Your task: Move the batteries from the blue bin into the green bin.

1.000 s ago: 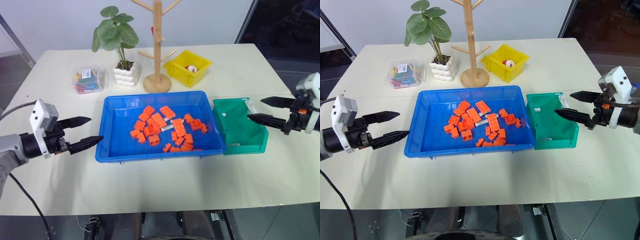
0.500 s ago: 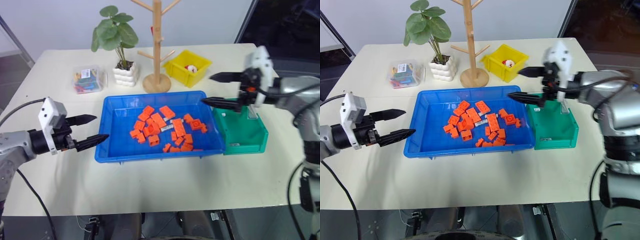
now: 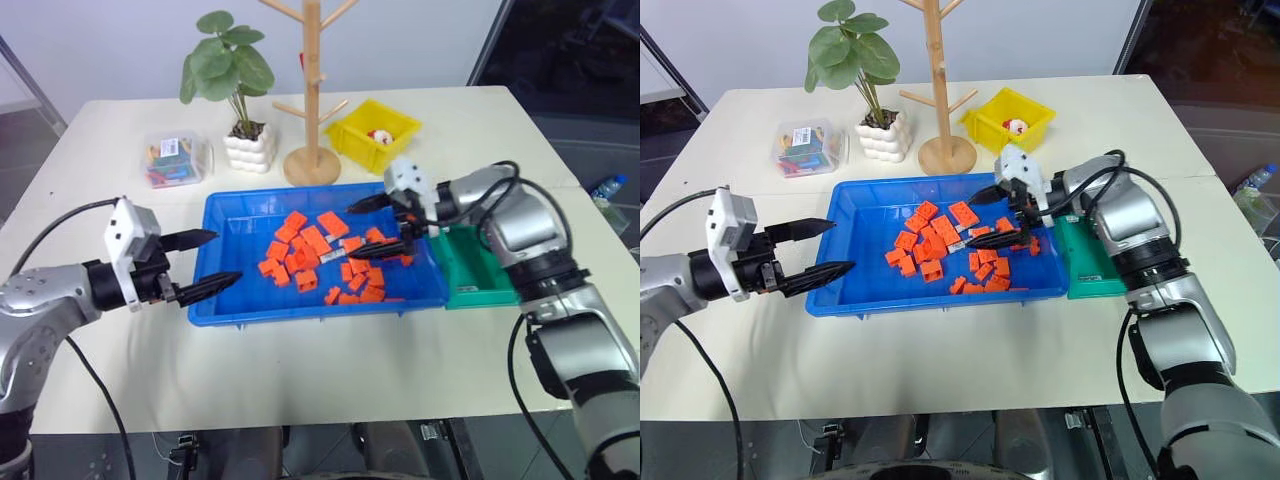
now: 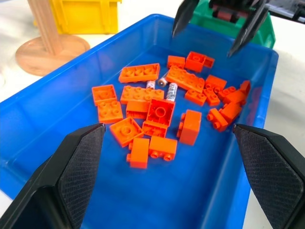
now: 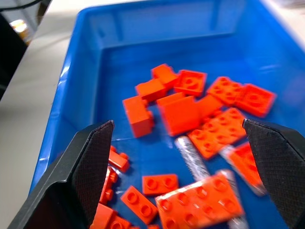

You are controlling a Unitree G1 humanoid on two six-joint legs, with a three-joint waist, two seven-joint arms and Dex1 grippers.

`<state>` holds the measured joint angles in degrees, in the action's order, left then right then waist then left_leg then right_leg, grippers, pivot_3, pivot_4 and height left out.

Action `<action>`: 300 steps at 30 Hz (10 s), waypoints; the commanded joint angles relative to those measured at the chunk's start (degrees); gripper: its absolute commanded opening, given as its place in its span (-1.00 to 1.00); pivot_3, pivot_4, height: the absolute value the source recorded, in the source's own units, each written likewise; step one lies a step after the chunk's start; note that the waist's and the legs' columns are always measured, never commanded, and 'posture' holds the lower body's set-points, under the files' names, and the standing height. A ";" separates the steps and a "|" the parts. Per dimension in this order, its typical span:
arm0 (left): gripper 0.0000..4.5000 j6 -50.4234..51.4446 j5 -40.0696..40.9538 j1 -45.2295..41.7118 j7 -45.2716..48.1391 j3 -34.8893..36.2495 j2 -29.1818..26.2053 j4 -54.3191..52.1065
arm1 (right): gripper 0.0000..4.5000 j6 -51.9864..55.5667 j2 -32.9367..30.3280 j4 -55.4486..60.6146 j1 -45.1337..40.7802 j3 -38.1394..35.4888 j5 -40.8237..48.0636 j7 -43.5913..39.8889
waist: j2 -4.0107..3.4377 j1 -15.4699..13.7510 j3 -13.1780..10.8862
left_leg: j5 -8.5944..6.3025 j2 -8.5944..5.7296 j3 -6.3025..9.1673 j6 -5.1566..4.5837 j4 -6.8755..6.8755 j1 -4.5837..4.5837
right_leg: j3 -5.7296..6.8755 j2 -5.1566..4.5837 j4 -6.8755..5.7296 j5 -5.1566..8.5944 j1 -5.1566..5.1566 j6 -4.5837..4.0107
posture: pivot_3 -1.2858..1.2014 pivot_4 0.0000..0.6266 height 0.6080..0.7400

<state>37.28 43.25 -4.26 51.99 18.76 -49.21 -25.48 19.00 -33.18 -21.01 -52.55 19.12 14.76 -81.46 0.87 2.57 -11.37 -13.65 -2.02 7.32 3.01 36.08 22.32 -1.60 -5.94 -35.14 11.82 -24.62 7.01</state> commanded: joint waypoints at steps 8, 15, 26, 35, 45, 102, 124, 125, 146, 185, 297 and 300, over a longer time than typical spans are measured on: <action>1.00 0.13 1.18 0.80 -3.92 0.99 2.52 -3.28 | 0.98 -9.51 7.78 -15.66 -7.25 3.34 -9.13 -1.52 | 0.00 0.03 0.00 | 0.00 0.00 0.00 0.01 0.01 -0.01 | 0.00 0.01 -0.01 -0.01 0.00 0.00 | 0.03 -0.52 1.00; 1.00 0.12 2.15 2.05 -6.87 1.39 4.30 -4.88 | 0.98 -15.50 10.62 -27.44 -12.57 4.11 -16.57 2.70 | 0.00 0.01 0.00 | 0.01 -0.01 0.02 0.02 -0.02 -0.01 | 0.00 0.01 -0.01 -0.01 -0.01 -0.01 | 0.03 -0.52 1.00; 1.00 -0.24 2.14 1.73 -8.12 0.69 5.01 -4.45 | 0.98 -16.07 7.83 -19.70 -10.12 3.68 -17.83 -4.16 | -0.01 0.07 0.00 | 0.01 -0.01 0.03 0.02 -0.02 -0.01 | 0.00 0.02 -0.02 -0.02 -0.01 0.00 | 0.03 -0.52 1.00; 1.00 -0.23 2.05 0.33 -8.51 -0.06 5.32 -3.59 | 0.98 -16.31 8.84 -20.15 -8.95 5.04 -20.41 -2.29 | -0.01 0.10 0.00 | 0.01 -0.01 0.03 0.02 -0.02 -0.02 | 0.00 0.03 -0.03 -0.01 -0.01 -0.01 | 0.03 -0.52 1.00; 1.00 -0.36 2.04 0.37 -10.08 0.05 6.77 -4.17 | 0.98 -18.12 11.34 -27.91 -11.86 8.42 -26.59 -2.09 | 0.00 0.16 0.00 | 0.01 -0.01 0.04 0.03 -0.02 -0.02 | 0.00 0.03 -0.04 -0.02 -0.01 -0.01 | 0.03 -0.52 1.00; 1.00 -0.10 5.25 -1.52 -7.62 0.40 5.80 -3.22 | -0.99 2.12 13.80 -17.25 -15.44 -0.07 -20.42 0.00 | -0.05 0.11 -0.01 | 0.01 -0.01 0.07 0.03 -0.03 -0.07 | 0.00 0.05 -0.08 -0.02 0.01 -0.01 | 0.03 -0.52 1.00; 1.00 -7.04 -3.32 -25.20 2.51 -17.49 17.61 16.30 | -0.99 23.10 -28.64 17.61 10.72 -18.04 -12.78 3.83 | 0.00 0.06 0.01 | 0.02 -0.02 0.03 0.04 0.04 0.07 | 0.01 0.03 0.03 -0.01 0.00 0.02 | 0.03 -0.52 1.00; 1.00 -7.41 -3.79 -25.73 2.52 -17.91 18.38 16.90 | -0.99 23.62 -28.77 17.45 11.98 -18.94 -12.62 5.34 | 0.00 0.11 0.01 | 0.02 -0.01 -0.01 0.04 0.06 0.03 | 0.00 0.03 0.02 -0.02 0.00 0.02 | 0.03 -0.52 1.00; 1.00 -12.78 -11.06 -27.94 2.85 -13.52 14.50 24.55 | 0.98 25.09 -15.39 15.88 1.38 -19.29 -7.33 25.43 | -0.01 0.01 0.01 | 0.03 0.01 0.00 0.04 0.04 0.00 | -0.01 0.03 -0.01 -0.02 0.00 0.01 | 0.03 -0.52 1.00; 1.00 -4.94 -3.20 -9.47 -10.13 -1.30 10.53 3.18 | 0.98 21.58 18.97 -1.51 -1.19 -6.30 -7.12 41.45 | -0.01 0.02 0.02 | 0.03 -0.02 0.16 0.05 -0.02 0.02 | 0.01 0.07 -0.10 -0.03 -0.06 -0.01 | 0.03 -0.52 1.00; 1.00 -8.77 -6.54 -30.36 9.87 -16.57 17.77 24.28 | 0.99 31.65 -31.02 27.91 26.66 -26.20 -3.00 21.99 | 0.00 -0.26 0.01 | 0.02 -0.01 0.08 0.03 0.08 0.08 | 0.01 0.05 0.04 -0.01 0.03 0.02 | 0.03 -0.52 1.00; 1.00 -8.38 -6.49 -29.32 9.23 -15.66 16.90 23.24 | 0.99 28.93 -31.20 26.45 23.79 -24.56 -3.88 23.16 | 0.00 0.00 0.01 | 0.02 -0.01 0.08 0.03 0.06 0.06 | 0.01 0.05 0.03 -0.01 0.03 0.02 | 0.03 -0.52 1.00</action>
<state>29.37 36.67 -33.70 61.39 1.11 -31.52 -0.23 49.77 -63.19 5.16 -26.71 -4.72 11.46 -59.15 0.87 2.56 -11.35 -13.63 -2.03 7.39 3.04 36.14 22.37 -1.59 -5.89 -35.11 11.81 -24.59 7.03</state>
